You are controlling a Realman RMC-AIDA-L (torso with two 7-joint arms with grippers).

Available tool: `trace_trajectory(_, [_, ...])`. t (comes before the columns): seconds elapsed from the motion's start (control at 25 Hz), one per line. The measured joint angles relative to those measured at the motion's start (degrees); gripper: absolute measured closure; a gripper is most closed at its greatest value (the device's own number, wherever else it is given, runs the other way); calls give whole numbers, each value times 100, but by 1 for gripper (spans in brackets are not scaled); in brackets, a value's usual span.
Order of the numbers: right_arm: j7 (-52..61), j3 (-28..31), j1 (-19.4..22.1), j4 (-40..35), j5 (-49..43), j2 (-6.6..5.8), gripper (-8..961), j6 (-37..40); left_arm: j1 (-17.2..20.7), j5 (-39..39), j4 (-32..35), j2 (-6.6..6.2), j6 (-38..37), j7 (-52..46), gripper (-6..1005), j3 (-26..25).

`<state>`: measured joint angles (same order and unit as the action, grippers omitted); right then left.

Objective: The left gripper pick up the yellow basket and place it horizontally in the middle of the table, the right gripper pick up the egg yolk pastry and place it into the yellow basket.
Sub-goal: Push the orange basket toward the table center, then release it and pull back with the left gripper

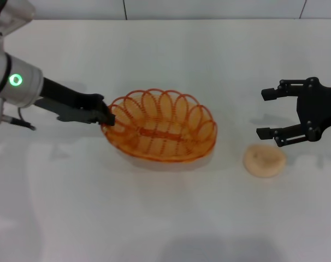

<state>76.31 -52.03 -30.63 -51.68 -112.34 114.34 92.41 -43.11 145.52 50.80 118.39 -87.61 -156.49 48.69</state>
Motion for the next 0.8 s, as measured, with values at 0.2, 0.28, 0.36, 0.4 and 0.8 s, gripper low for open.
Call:
trace_trajectory(0.2, [-147,0,57,-10,2,-23,100,-4,-180,-19,-54,41,142,-760,922,422])
trace_trajectory(0.28, [-169,0,58,-13,2,-27,100,-6,-261,-46,-170,51,168,-944,918,458])
trace_trajectory(0.36, [-175,0,57,-14,-8,-29,101,-14,-324,-76,-293,65,196,-1114,913,465])
trace_trajectory(0.4, [-176,0,56,-23,-17,-32,101,-18,-337,-102,-332,69,211,-1166,910,465])
trace_trajectory(0.8, [-244,-10,76,-97,-51,-55,101,-30,-346,-296,-594,59,286,-1390,887,466])
